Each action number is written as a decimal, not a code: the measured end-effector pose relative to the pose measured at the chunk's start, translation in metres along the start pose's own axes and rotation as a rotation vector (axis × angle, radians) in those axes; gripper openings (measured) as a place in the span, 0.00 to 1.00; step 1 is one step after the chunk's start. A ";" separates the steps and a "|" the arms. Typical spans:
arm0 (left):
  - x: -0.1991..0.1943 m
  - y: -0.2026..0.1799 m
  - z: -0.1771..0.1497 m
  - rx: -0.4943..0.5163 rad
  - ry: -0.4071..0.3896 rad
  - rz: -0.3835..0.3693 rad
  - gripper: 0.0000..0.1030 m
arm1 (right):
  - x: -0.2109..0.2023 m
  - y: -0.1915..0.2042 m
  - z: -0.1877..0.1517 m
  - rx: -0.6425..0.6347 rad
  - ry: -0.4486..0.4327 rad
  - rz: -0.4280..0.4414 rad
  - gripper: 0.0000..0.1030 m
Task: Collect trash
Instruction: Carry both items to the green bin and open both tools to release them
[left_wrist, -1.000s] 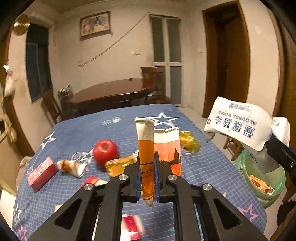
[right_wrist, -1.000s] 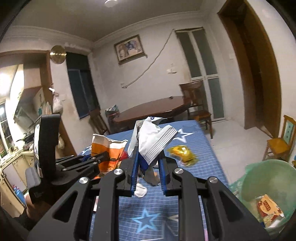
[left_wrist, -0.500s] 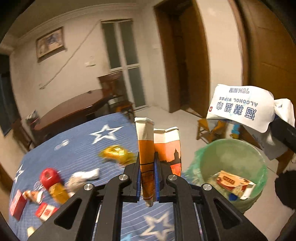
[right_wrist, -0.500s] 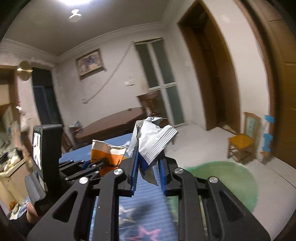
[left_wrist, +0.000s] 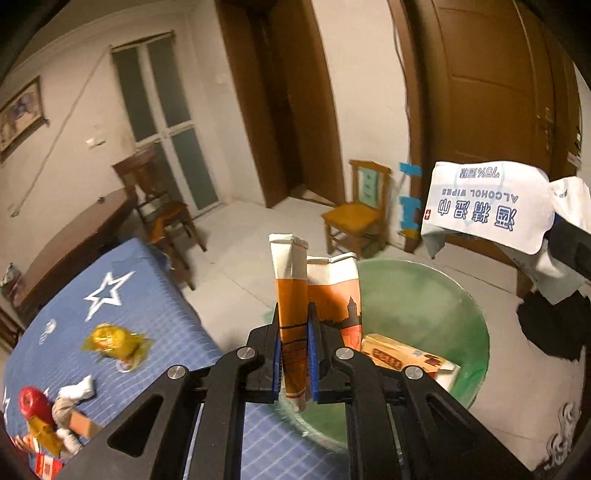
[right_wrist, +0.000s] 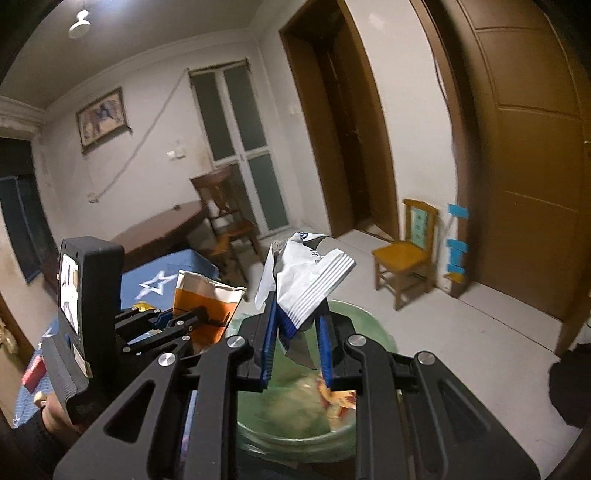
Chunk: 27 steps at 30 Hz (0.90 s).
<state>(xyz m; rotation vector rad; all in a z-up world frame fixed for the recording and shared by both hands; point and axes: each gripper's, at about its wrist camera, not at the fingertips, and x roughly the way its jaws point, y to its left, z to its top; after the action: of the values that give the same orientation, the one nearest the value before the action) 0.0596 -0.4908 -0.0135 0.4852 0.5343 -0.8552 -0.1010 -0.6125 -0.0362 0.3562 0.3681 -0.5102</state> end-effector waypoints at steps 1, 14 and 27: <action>0.007 -0.004 0.001 0.008 0.009 -0.005 0.12 | 0.002 -0.003 0.000 0.002 0.008 -0.011 0.18; 0.047 -0.002 -0.012 0.030 0.054 -0.016 0.12 | 0.023 -0.009 -0.008 0.009 0.082 -0.028 0.18; 0.057 0.003 -0.018 0.035 0.065 0.004 0.29 | 0.047 0.000 -0.003 -0.040 0.116 -0.023 0.21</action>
<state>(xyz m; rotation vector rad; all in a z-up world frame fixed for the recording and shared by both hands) 0.0889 -0.5109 -0.0615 0.5478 0.5787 -0.8483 -0.0641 -0.6304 -0.0583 0.3441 0.4945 -0.5048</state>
